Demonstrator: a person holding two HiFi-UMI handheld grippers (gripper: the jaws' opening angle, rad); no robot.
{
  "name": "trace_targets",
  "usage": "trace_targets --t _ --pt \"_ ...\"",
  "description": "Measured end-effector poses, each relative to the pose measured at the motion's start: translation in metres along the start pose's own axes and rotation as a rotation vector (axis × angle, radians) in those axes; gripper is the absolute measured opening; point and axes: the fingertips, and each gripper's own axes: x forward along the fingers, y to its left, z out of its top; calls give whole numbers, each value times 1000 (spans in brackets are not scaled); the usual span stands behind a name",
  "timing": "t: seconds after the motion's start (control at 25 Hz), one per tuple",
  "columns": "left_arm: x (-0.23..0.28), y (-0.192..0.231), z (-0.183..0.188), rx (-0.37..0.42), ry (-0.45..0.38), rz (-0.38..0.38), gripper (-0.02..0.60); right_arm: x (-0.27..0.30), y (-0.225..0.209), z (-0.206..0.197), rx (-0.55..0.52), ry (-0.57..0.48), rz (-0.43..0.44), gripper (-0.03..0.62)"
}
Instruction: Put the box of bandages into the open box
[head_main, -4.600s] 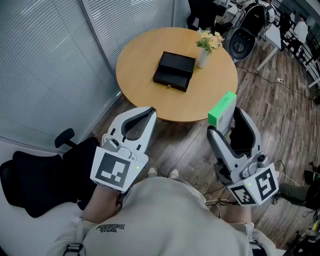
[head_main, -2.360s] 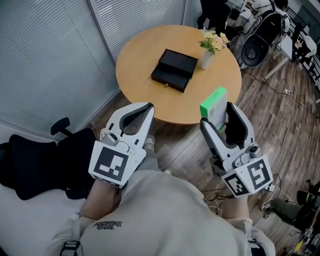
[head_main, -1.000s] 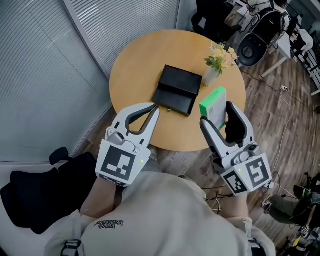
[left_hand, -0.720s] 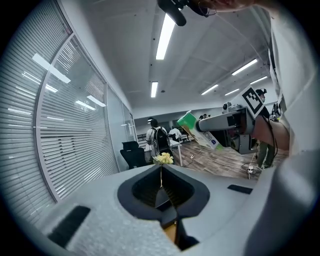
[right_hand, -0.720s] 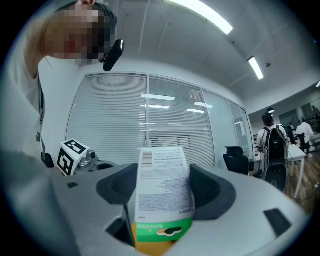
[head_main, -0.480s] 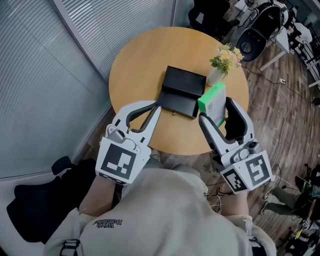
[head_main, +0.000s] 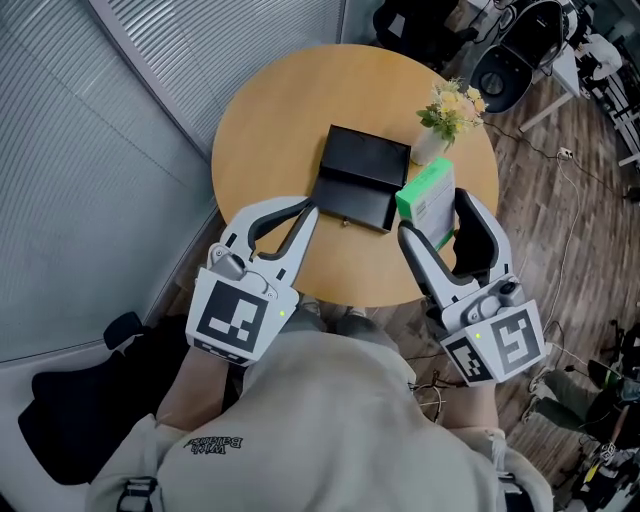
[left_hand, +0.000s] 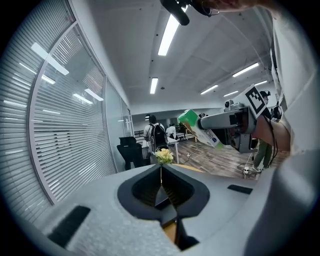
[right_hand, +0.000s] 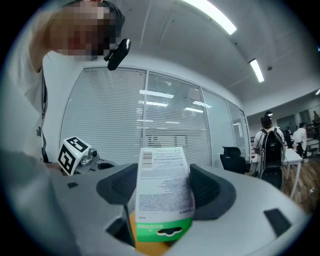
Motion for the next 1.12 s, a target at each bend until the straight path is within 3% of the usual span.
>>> trace_targets --t 0.24,0.44,0.56,0.76,1.12 --pt "12 -8 0 40 22 15 23 -6 -16 1 41 -20 40 314" --pt "27 -12 3 9 38 25 23 -5 -35 -1 37 -1 64 314" --pt "32 -13 15 -70 5 32 23 -1 -42 -5 39 16 76 314" --pt "42 -9 10 -34 43 54 23 7 -46 -5 4 31 109 314" --pt "62 5 -8 -7 91 56 23 38 -48 -31 -98 179 256 314"
